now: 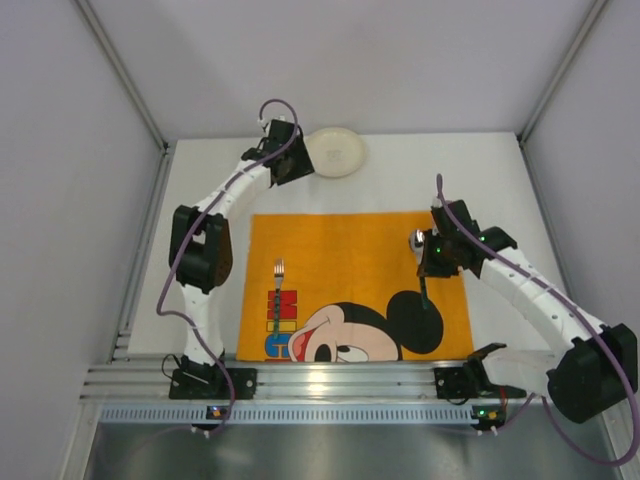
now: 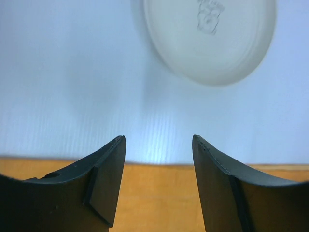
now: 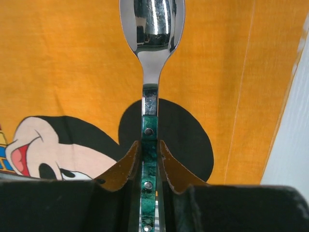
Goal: Set the dinner table for one person
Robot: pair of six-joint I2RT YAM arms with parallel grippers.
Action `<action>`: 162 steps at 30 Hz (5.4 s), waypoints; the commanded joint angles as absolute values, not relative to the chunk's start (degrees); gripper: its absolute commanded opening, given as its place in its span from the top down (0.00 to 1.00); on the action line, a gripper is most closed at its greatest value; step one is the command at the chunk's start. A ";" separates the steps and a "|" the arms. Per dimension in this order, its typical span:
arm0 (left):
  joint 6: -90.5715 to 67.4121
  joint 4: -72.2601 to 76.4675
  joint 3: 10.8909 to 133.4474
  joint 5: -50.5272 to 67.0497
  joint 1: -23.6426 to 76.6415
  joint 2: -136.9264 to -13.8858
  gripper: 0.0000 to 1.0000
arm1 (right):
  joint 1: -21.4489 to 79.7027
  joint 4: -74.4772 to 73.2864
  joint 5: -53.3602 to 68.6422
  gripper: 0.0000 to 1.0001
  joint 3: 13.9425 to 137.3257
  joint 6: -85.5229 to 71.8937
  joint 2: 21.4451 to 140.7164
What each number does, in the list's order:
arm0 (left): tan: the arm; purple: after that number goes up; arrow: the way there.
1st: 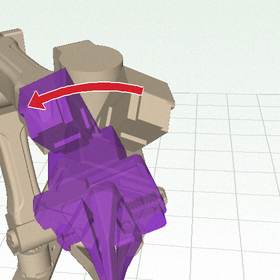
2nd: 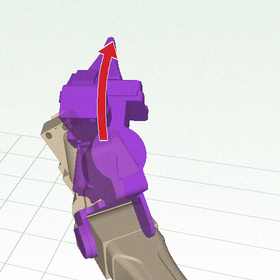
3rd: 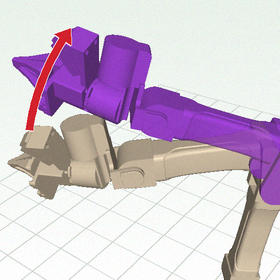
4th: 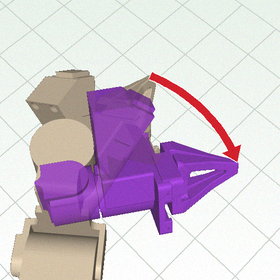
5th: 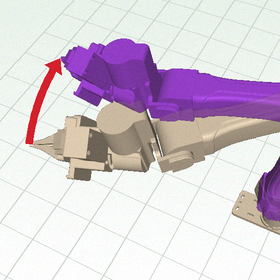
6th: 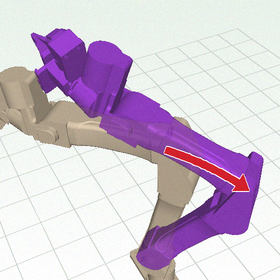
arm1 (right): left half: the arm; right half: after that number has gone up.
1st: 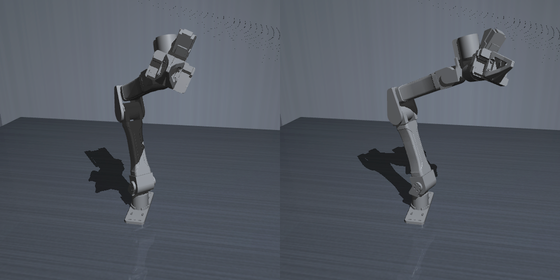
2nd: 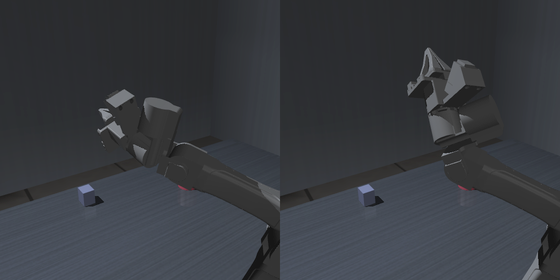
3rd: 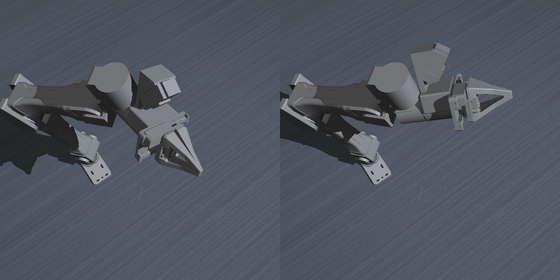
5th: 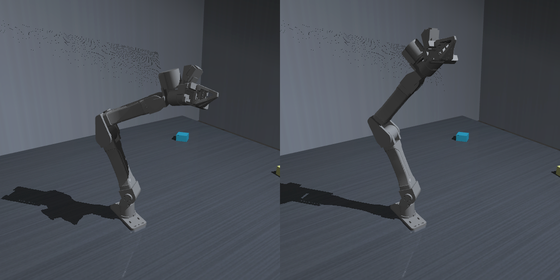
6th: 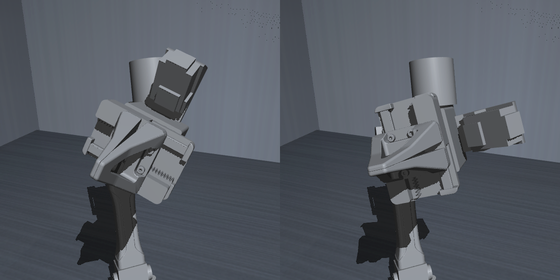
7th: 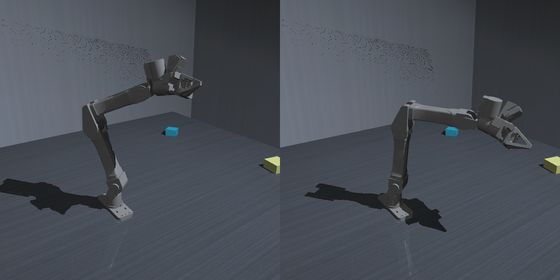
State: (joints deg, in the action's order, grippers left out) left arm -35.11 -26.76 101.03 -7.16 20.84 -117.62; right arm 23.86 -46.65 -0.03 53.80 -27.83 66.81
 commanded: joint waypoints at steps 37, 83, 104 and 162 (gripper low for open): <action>-45.44 -14.32 127.78 4.31 15.56 -146.07 0.44 | 24.61 -44.73 -3.69 0.34 43.59 -34.37 71.20; -21.98 -28.11 76.55 21.45 34.27 -103.96 1.00 | 18.63 -41.57 3.25 0.18 77.00 -19.16 69.09; -19.08 -40.59 78.92 -5.16 39.64 -105.72 0.51 | 15.20 -44.12 1.94 0.18 58.27 -20.39 53.97; -8.00 -32.78 116.89 -2.81 33.31 -143.43 1.00 | 14.77 -49.04 0.70 0.19 64.34 -20.92 67.50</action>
State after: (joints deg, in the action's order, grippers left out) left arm -7.64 -32.45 116.86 -1.37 34.37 -138.43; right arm 15.46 -49.10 0.82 61.98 -21.10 67.35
